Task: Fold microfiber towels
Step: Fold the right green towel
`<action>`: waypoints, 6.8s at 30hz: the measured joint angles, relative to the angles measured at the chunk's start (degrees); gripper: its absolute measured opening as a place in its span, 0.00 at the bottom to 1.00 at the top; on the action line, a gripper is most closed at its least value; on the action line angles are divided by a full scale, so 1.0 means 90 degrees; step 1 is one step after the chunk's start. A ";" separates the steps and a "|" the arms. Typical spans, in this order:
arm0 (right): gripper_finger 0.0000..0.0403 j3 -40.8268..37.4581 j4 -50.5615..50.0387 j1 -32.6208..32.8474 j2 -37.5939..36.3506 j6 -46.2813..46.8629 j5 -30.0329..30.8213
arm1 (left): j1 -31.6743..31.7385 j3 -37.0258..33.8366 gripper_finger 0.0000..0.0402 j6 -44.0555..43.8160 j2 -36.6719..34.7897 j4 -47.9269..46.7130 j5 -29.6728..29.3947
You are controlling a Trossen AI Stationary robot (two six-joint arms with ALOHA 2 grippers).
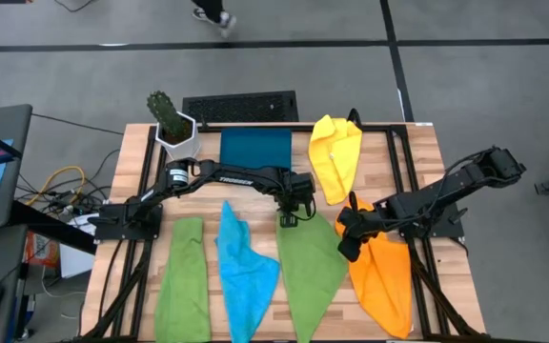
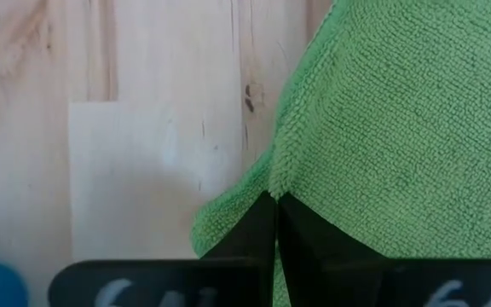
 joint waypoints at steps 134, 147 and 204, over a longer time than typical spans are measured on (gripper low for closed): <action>0.04 0.5593 -0.5288 0.2957 0.2003 0.0602 0.4048 | -0.3508 0.1489 0.00 -0.4413 -0.2481 -0.4909 -0.2383; 0.04 0.5593 -0.4573 0.3060 0.2676 0.0542 0.3189 | -0.3875 0.0327 0.00 -0.4743 -0.2497 -0.3285 -0.1621; 0.10 0.2344 -0.2179 -0.0930 0.1741 -0.3515 0.2168 | -0.1935 -0.2266 0.00 -0.4371 -0.2579 -0.1975 -0.3152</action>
